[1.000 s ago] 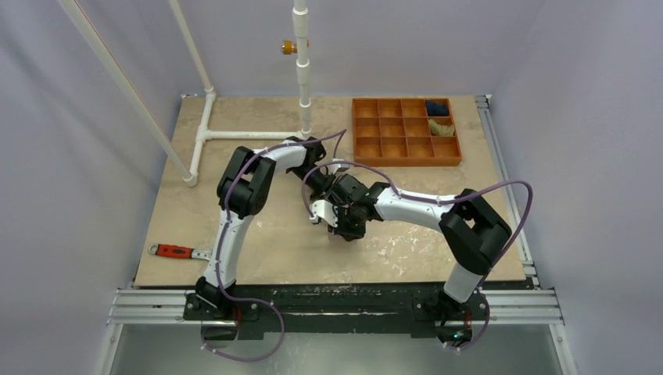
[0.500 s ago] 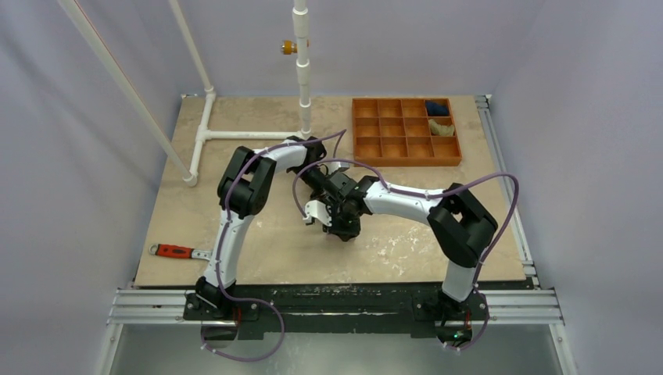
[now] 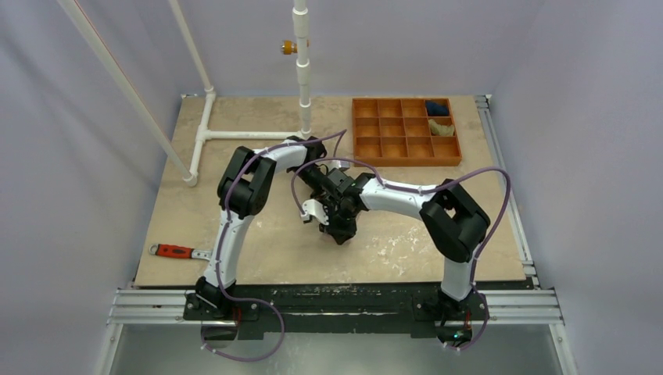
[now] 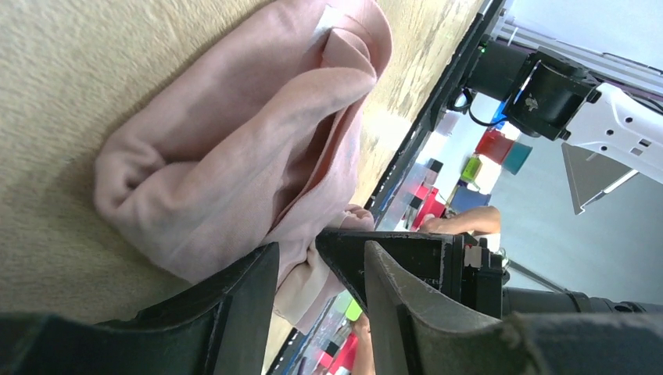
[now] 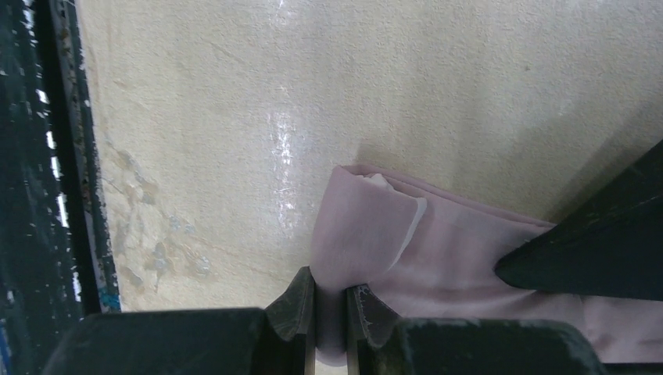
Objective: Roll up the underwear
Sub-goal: Roll the underwear to the center of the board.
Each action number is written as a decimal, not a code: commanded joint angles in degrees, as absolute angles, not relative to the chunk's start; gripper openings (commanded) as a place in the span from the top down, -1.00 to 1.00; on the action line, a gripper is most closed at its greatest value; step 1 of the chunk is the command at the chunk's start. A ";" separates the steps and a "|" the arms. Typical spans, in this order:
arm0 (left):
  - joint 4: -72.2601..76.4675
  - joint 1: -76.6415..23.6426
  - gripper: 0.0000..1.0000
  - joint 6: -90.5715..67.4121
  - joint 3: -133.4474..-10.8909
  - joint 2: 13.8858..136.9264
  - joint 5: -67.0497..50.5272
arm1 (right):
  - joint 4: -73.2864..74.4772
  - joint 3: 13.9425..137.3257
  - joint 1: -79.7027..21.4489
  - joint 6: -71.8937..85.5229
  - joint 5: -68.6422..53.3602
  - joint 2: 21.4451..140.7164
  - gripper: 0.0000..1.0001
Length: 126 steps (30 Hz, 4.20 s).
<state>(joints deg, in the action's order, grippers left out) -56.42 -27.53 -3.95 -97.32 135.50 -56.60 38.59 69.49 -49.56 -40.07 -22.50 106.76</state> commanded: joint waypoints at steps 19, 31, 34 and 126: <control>-59.24 -27.03 -0.22 10.56 -93.77 124.70 -36.39 | 45.13 67.91 -41.41 -38.18 -36.83 116.10 1.00; -59.19 -23.20 -0.25 12.29 -91.04 121.36 -28.38 | 45.77 68.70 -40.36 -37.61 -36.56 117.86 1.00; -58.21 -20.54 -0.26 11.81 -90.19 120.12 -27.07 | 45.66 68.72 -40.19 -37.62 -36.41 117.94 1.00; -17.67 -62.31 1.00 31.49 -53.79 101.15 -10.72 | 74.35 92.82 -28.21 -57.01 -46.66 138.52 0.49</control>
